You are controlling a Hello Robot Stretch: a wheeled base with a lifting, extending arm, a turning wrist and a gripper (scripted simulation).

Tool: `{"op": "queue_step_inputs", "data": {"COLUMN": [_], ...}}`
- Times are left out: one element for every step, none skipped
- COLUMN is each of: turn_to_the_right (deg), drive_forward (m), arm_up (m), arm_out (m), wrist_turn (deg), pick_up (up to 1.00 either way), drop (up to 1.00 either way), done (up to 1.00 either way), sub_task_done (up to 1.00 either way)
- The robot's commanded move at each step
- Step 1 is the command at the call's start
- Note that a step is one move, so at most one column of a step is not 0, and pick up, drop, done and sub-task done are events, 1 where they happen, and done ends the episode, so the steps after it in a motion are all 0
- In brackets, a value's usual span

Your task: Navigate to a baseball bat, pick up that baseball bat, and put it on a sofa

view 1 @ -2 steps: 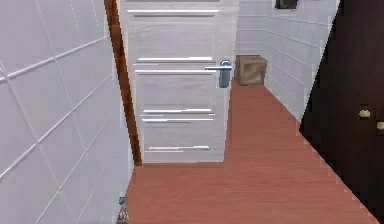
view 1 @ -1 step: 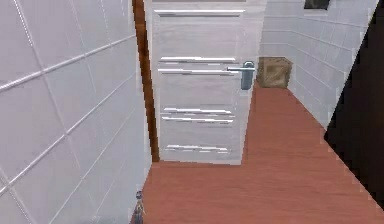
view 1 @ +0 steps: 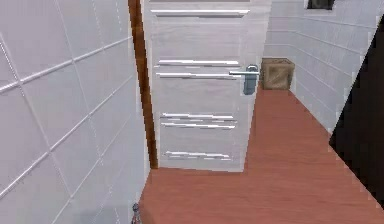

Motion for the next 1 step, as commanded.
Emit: {"op": "queue_step_inputs", "data": {"turn_to_the_right": [45.0], "drive_forward": [0.00], "arm_up": [0.00], "arm_out": [0.00], "wrist_turn": [0.0], "pick_up": [0.00], "drop": [0.00], "done": [0.00], "sub_task_done": [0.00]}}
